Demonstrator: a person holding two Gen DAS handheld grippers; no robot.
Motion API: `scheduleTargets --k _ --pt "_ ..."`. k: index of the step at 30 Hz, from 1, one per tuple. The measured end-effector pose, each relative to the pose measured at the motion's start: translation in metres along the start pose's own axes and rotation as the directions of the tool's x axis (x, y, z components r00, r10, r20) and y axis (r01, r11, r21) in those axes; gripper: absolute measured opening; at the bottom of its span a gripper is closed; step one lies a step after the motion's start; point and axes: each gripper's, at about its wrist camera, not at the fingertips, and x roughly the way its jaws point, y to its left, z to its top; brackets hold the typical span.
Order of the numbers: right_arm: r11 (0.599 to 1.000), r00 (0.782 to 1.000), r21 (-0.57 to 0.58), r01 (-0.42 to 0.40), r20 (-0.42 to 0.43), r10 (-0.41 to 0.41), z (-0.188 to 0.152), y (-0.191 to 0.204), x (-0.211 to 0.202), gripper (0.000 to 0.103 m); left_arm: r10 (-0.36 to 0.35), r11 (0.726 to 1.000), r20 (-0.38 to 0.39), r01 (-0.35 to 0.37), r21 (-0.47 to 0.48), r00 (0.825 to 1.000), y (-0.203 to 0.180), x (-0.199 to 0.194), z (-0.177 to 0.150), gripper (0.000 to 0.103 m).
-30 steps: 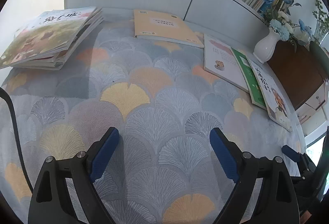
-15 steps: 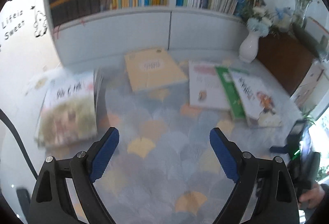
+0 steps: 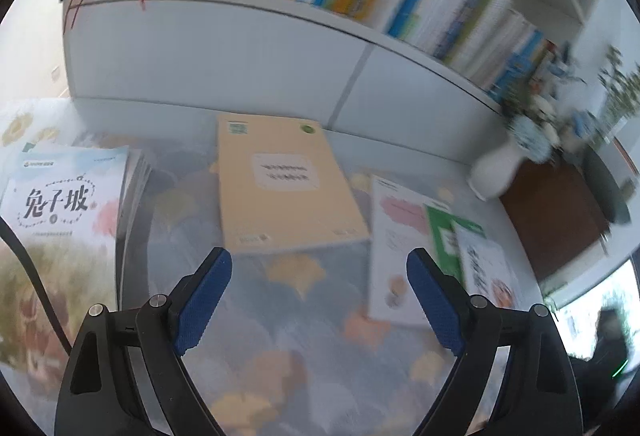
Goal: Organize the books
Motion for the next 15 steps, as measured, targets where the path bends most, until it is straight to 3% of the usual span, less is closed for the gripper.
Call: scheduleTargets --k 1,2,3,5,7,8,10,11,15 --pt "0.999 0.995 0.034 -0.034 0.093 0.03 0.025 -0.006 -0.012 0.103 0.0 1.0 0.006 0.0 -0.017 1.0 0.006 0.005 0.001 0.088" --pt "0.996 0.988 0.064 -0.069 0.142 0.059 0.04 -0.011 -0.015 0.103 -0.009 0.999 0.016 0.01 -0.044 1.0 0.014 0.012 0.001 0.088" --pt "0.979 0.969 0.119 -0.163 0.207 0.137 0.065 -0.024 -0.013 0.103 -0.024 0.998 0.019 0.025 -0.065 1.0 0.021 0.02 0.002 0.088" --pt "0.914 0.909 0.186 -0.361 0.289 0.3 0.104 -0.042 0.002 0.103 -0.034 0.996 0.017 0.035 -0.083 0.999 0.029 0.033 0.002 0.088" --pt "0.812 0.818 0.2 -0.547 0.333 0.469 0.156 -0.055 0.034 0.103 -0.016 0.996 0.017 0.017 -0.084 1.0 0.032 0.045 0.002 0.088" --pt "0.804 0.816 0.217 -0.553 0.339 0.469 0.175 -0.059 0.047 0.1 -0.016 0.997 0.017 0.018 -0.081 1.0 0.032 0.05 0.002 0.088" --pt "0.82 0.849 0.28 -0.5 0.348 0.398 0.202 -0.062 0.077 0.095 -0.016 0.997 0.014 0.017 -0.078 1.0 0.033 0.059 0.002 0.088" --pt "0.828 0.861 0.289 -0.48 0.334 0.382 0.211 -0.062 0.089 0.087 -0.007 0.997 0.014 0.008 -0.076 1.0 0.033 0.062 0.002 0.088" --pt "0.835 0.893 0.338 -0.433 0.284 0.348 0.228 -0.066 0.127 0.075 0.051 0.998 0.007 -0.05 -0.044 0.999 0.034 0.074 0.0 0.087"
